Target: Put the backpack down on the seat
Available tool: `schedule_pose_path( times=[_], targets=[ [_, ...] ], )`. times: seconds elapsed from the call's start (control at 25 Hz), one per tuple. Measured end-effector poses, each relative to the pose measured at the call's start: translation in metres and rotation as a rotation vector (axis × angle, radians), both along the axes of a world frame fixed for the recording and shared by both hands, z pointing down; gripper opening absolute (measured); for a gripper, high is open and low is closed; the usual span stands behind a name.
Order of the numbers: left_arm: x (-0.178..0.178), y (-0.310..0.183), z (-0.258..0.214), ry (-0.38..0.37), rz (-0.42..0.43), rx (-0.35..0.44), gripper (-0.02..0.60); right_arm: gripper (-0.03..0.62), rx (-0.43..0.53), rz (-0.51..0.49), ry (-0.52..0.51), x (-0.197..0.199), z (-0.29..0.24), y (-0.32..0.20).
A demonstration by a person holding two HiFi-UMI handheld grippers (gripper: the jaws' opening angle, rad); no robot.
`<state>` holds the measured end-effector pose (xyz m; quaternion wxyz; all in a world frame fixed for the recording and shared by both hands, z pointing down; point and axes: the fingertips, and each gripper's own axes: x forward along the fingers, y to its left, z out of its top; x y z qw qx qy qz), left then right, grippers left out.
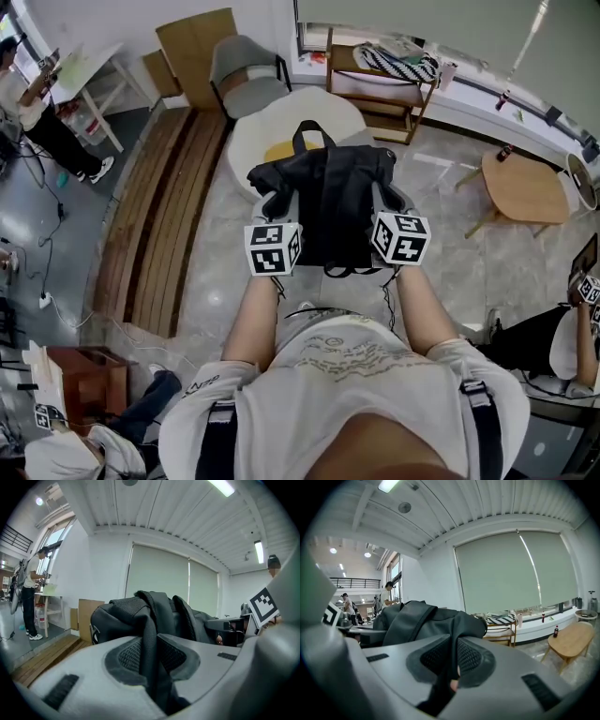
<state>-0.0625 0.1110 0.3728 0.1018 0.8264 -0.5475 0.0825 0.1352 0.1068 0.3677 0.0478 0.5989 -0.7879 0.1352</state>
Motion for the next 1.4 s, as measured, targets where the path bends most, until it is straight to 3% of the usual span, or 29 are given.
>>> schedule_pose_path(
  times=[0.28,0.76,1.4],
  targets=[
    [-0.031,-0.044,-0.003,-0.002,0.025,0.019,0.086,0.043,0.009,-0.002,-0.015,-0.031,-0.001,-0.042],
    [-0.041,-0.094,0.008,-0.001,0.027,-0.017,0.086,0.041,-0.014,-0.020,-0.016,-0.041,0.009,-0.095],
    [-0.040,-0.245,0.025,-0.024,-0.038,-0.016,0.086,0.041,-0.024,-0.121,-0.043,-0.042,0.029,-0.255]
  ],
)
